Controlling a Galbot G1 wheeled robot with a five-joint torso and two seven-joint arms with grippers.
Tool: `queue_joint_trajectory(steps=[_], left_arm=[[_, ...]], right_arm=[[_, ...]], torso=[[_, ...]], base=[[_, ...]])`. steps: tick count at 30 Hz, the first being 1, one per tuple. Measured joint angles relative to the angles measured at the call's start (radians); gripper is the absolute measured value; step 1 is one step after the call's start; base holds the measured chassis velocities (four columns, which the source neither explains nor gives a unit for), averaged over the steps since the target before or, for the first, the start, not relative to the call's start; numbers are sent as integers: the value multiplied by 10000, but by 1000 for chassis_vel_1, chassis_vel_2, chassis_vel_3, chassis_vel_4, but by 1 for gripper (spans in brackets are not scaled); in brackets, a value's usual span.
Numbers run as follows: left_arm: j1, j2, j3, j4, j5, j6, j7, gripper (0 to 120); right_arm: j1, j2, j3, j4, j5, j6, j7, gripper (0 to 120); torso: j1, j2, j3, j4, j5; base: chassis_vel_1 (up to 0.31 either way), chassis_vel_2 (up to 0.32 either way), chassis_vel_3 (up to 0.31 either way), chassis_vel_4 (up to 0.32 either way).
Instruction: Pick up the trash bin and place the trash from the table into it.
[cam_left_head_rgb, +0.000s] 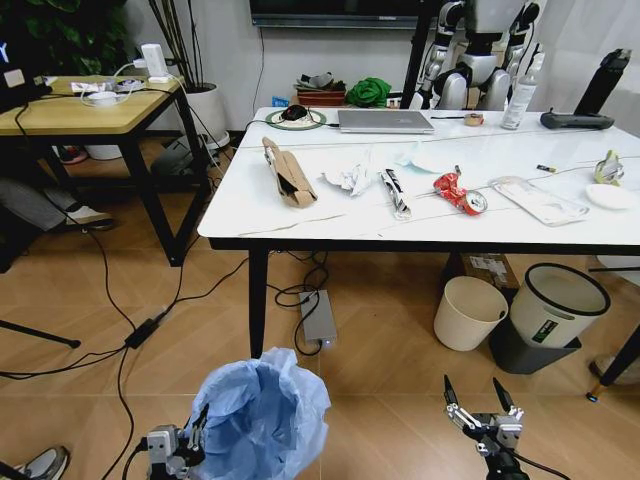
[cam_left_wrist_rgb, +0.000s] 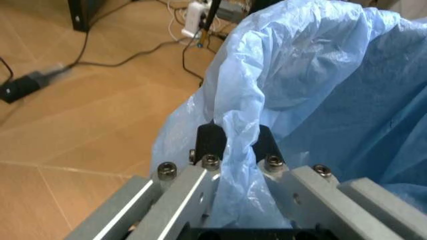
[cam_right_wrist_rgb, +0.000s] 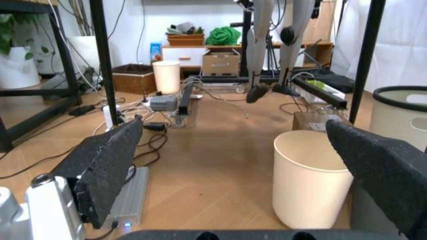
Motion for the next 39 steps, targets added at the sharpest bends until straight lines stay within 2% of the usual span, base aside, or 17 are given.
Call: queue_joint_trajectory(steps=[7,19,39], left_arm=[[76,-44,-71,-215,-23,29,-40,0],[224,-328,304,-565,402,215,-190,0],[-302,-395,271,-432,179,377,-256,0]], right_arm=[[-52,0,-27,55,-10,15,10,100],[-125,0,-99,282,242,4,23,100],[-208,0,521,253,47,58,90,100]], torso=[[106,286,182,0,0],[326,841,512,1,-1],[665,1693,1029,0,-1]], base=[[0,0,0,0],[0,0,0,0],[0,0,0,0]])
